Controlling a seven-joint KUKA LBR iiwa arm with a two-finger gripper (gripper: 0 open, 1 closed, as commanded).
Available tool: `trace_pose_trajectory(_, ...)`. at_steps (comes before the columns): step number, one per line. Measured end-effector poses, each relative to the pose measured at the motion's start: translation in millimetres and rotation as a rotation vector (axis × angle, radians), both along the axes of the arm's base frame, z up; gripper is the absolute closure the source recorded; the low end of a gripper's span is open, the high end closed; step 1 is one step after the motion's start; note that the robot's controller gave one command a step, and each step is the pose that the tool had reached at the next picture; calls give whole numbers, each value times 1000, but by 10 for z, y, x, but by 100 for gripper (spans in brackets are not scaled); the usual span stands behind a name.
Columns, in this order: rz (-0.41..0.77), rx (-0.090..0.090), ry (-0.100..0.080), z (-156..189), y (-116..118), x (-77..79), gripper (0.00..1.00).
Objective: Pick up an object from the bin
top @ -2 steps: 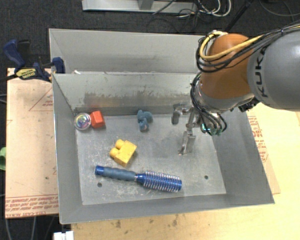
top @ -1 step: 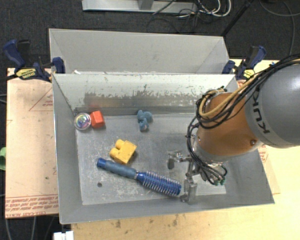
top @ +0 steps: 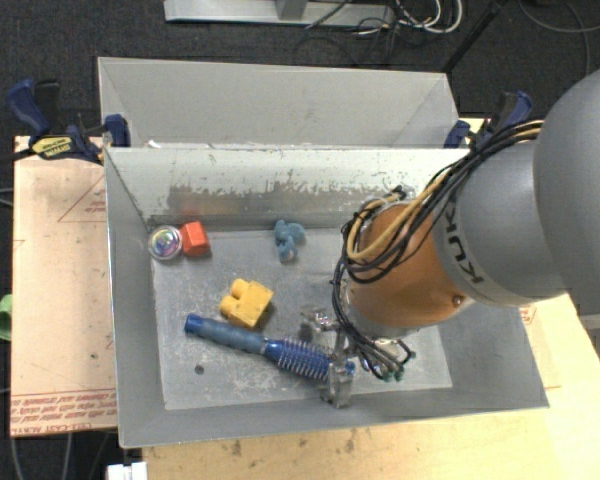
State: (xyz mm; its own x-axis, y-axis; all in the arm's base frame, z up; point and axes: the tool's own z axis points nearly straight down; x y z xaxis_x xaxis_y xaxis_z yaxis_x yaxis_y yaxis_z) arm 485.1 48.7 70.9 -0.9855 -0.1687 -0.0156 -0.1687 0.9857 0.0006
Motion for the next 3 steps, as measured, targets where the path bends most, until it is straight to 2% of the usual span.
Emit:
trace_pose_trajectory(1,-2,-2,16,-12,-26,-42,100)
trace_pose_trajectory(2,-83,-2,6,1159,-238,65,100)
trace_pose_trajectory(3,-98,-1,5,1929,-229,94,100)
